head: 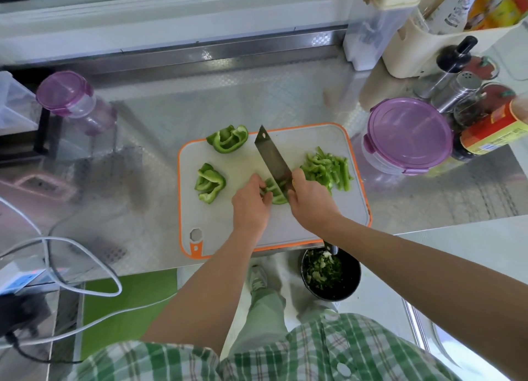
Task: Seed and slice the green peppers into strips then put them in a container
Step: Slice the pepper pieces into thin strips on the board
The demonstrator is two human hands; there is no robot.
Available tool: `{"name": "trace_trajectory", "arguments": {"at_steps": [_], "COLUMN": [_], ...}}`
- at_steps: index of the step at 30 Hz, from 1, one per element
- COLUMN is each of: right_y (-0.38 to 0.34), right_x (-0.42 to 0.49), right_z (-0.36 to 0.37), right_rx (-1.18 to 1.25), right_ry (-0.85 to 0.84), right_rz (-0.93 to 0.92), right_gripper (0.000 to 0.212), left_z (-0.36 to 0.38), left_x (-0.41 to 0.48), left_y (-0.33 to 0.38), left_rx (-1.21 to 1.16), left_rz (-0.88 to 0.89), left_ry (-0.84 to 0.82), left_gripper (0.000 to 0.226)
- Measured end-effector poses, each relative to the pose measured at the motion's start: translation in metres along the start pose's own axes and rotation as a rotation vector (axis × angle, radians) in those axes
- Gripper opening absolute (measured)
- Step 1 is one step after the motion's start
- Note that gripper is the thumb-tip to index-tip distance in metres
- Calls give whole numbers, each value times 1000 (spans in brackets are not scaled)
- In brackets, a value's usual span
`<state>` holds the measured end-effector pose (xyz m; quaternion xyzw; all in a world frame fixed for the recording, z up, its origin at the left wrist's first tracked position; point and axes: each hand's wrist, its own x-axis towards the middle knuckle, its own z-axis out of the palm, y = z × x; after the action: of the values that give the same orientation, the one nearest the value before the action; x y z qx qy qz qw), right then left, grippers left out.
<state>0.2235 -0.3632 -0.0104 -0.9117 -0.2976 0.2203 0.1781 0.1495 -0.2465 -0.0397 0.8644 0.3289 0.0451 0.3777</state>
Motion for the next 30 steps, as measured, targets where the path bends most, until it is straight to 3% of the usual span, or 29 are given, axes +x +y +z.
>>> {"name": "trace_trajectory", "arguments": {"at_steps": [14,17,21,30], "right_y": [-17,-11,-5,-18], "right_x": [5,9,6,-3], "right_z": [15,18,12,2], "right_rx": [-229,-193,-48,-100], "right_ry": [-76,-30,22,-75], "right_rz": [47,62,100,29], "right_gripper": [28,23,15,16], "left_z": [6,9,11,12], "left_x": [-1,0,0,4], "left_y": [4,-5,-13,-7], "left_rx": [-4,-38,-112,-84], "left_rz": [-32,-72,-109,-78], "left_ry": [-11,-35,-40,-28], "left_gripper": [16,9,18,18]}}
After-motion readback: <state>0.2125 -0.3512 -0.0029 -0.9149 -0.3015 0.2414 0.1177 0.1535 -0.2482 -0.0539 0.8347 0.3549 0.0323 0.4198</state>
